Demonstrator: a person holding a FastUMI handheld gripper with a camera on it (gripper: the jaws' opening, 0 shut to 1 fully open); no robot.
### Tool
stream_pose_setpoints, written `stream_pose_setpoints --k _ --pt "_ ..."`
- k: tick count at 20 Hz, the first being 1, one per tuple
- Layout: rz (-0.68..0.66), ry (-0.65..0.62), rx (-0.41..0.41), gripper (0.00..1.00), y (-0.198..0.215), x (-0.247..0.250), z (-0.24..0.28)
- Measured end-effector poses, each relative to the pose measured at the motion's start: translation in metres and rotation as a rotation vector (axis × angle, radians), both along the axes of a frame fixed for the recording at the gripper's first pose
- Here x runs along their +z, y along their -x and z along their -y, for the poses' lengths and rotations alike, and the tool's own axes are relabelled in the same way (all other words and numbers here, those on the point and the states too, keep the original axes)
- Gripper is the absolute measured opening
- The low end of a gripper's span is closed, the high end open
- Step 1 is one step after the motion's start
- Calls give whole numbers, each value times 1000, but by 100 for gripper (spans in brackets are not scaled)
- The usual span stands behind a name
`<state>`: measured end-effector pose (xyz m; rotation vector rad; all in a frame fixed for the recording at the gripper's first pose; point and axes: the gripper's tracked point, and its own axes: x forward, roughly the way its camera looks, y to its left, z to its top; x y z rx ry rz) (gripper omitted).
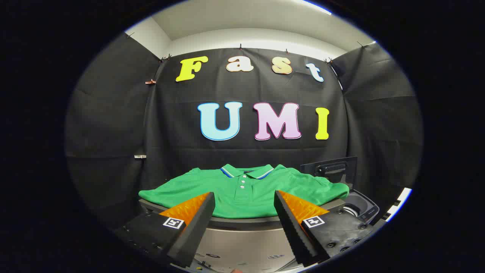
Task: Put the clothes into the washing machine and then close the washing machine lid.
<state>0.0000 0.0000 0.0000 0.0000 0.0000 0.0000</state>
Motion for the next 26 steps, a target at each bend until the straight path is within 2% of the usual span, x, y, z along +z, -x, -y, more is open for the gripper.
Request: stream_pose_setpoints --k 18,26 --pt "-15 -26 -14 98 5 -2 1" --pt "-56 -36 -21 98 -34 10 2"
